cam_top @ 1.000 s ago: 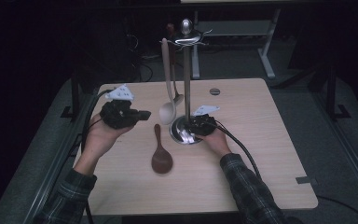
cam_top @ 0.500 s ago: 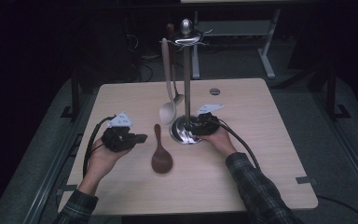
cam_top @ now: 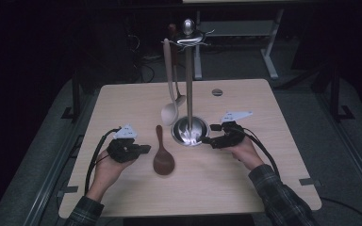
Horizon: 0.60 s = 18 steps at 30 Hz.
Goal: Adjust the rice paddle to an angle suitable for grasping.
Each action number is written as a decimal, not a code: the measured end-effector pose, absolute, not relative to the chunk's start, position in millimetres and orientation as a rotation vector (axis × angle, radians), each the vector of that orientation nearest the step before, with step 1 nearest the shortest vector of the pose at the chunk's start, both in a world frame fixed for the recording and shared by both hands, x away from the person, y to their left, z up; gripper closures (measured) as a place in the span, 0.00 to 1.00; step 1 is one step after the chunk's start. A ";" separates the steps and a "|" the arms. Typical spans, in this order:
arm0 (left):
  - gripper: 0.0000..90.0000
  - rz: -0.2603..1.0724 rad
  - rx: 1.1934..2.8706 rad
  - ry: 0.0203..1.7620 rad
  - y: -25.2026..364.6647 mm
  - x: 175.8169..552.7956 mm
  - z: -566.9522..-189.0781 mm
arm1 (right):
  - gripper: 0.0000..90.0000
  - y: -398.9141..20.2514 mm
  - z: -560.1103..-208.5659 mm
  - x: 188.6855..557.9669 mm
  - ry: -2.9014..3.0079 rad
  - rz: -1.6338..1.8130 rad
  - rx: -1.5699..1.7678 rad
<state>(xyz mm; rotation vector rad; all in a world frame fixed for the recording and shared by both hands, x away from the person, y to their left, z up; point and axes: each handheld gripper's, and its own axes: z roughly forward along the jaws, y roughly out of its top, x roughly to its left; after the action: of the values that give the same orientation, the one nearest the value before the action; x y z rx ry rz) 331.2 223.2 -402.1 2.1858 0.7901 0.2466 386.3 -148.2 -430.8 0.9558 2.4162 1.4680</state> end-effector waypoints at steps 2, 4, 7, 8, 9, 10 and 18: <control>1.00 0.243 2.194 0.780 218.9 332.0 -403.7 | 0.28 -156.0 -430.0 376.4 2.399 1.465 0.951; 1.00 0.238 2.190 0.770 212.3 332.8 -405.7 | 0.27 -163.8 -430.7 366.2 2.378 1.412 0.949; 1.00 0.228 2.189 0.760 203.1 334.7 -408.5 | 0.25 -172.8 -432.2 353.2 2.359 1.364 0.958; 1.00 0.224 2.202 0.756 200.0 335.8 -409.8 | 0.24 -175.6 -432.4 349.0 2.355 1.341 0.977; 1.00 0.219 2.195 0.760 197.1 336.9 -411.8 | 0.22 -178.4 -433.4 344.9 2.343 1.324 0.993; 1.00 0.213 2.198 0.757 192.9 338.6 -414.2 | 0.22 -180.9 -434.3 341.7 2.336 1.308 0.997; 1.00 0.207 2.241 0.708 163.0 350.3 -426.2 | 0.18 -203.6 -446.1 313.6 2.319 1.261 1.064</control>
<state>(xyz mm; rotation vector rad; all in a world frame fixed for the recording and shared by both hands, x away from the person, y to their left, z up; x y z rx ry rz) 350.3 163.0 -426.2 2.2413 0.7084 0.2069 313.6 -203.6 -446.1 1.0644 2.3195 1.2608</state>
